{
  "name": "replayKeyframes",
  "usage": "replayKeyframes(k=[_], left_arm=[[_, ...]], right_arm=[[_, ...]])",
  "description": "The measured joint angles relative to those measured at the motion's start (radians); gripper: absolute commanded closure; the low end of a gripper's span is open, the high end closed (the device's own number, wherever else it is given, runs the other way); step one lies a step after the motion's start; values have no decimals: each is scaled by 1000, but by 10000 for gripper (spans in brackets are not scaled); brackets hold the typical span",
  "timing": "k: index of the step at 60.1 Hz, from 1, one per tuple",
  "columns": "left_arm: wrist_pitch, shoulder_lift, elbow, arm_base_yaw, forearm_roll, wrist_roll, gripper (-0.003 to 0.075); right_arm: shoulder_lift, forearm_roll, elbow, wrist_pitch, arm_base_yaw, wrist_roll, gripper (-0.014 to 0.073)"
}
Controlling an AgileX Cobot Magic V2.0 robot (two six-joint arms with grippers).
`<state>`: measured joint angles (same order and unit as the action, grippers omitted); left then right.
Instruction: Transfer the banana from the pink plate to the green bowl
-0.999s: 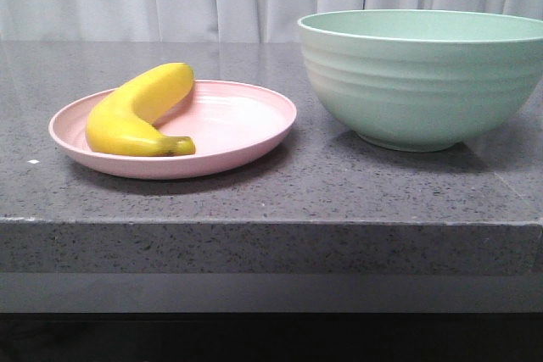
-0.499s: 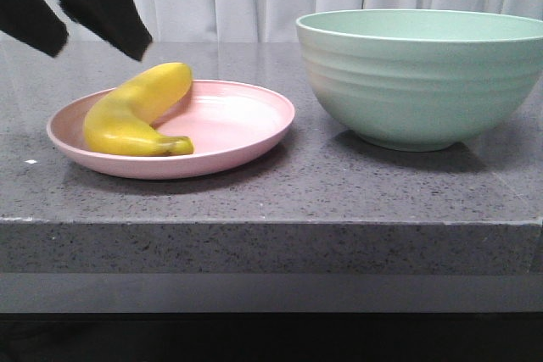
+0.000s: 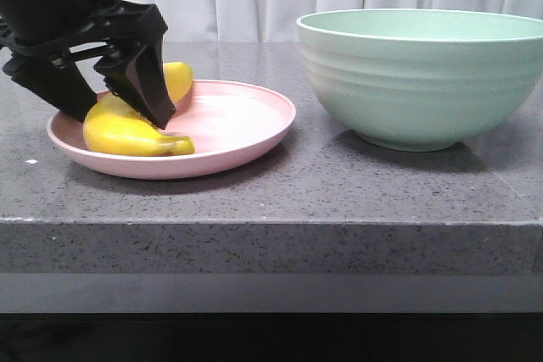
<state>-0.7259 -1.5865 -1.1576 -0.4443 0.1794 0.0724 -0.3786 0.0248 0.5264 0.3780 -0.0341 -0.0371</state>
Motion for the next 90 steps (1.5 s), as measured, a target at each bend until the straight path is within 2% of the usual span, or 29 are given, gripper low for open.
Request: replayKeyframes(k=[21,29,46,55,64,78,84,90], left_arm=[[24,-2,-1,-1,5,0,493],[48,-3,-1,-1,5,0,563],[84,-3,-72,-2,5,0,573],[50,44,-161,-37,1,-2,573],[48,109,-214,-134,1,-2,573],[24,138,-221,-274,3,0,573],[9,138,-221,-313,3,0,573],[4,138,-221,-341,3,0,573]], right_arm=[[0,0,0,0,0,0,-18],[0,0,0,0,0,0,-18],[0,-2,0,0,0,0,-18],[-3,-78,0,7,0,0,-18],[-47,-274,0,29,0,0,-18],[-163,-727,0,33,0,13,-17],[-217,-904,0,55,0,86,-17],[-279,-1129,0,93,0,237,-17]])
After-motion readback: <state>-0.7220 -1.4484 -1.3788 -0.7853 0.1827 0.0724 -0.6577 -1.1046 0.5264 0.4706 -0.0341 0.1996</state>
